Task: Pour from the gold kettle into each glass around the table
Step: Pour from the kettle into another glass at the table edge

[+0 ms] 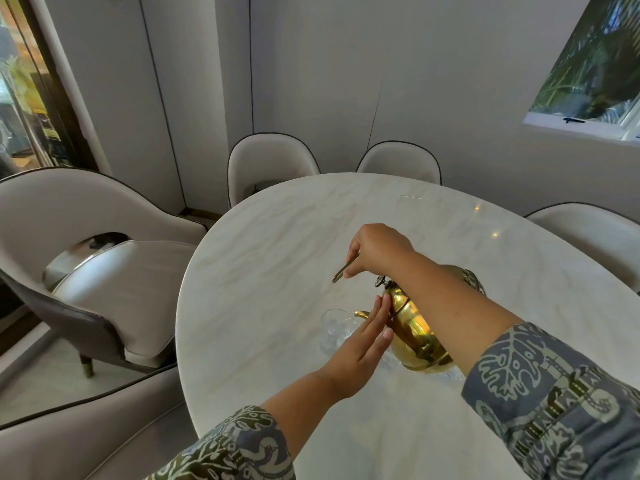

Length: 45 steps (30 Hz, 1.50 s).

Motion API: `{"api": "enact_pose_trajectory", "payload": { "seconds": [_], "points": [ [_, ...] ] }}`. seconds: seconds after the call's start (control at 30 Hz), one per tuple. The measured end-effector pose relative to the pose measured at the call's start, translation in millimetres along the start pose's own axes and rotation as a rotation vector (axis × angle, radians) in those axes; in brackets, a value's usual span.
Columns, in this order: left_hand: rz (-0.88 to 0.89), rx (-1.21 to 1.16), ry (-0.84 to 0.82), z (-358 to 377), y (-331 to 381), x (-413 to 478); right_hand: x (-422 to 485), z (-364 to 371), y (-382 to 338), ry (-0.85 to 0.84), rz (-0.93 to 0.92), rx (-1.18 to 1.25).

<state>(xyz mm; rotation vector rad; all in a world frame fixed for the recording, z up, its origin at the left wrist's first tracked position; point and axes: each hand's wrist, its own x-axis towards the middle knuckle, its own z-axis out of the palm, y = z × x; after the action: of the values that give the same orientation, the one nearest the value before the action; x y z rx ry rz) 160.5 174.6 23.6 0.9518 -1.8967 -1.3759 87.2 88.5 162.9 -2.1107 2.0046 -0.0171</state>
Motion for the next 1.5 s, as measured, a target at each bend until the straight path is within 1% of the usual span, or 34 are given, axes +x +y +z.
{"api": "enact_pose_trajectory", "payload": {
  "seconds": [0.47,0.7,1.13,1.33,1.5],
  "points": [
    [0.008,0.006,-0.005,1.3,-3.0,3.9,1.0,0.4,3.6,0.011,-0.013,0.009],
    [0.029,0.026,-0.040,-1.6,0.1,0.1,-4.6,-1.0,12.2,0.034,-0.002,0.069],
    [0.024,0.263,-0.142,0.2,-5.5,-3.5,-31.4,12.3,47.5,0.172,0.062,0.278],
    [0.057,0.384,-0.150,0.3,-7.4,-6.4,-45.2,22.5,61.6,0.291,0.093,0.408],
    [0.055,0.477,-0.157,1.3,-4.5,-11.9,-55.2,33.0,71.7,0.355,0.108,0.543]
  ]
}}
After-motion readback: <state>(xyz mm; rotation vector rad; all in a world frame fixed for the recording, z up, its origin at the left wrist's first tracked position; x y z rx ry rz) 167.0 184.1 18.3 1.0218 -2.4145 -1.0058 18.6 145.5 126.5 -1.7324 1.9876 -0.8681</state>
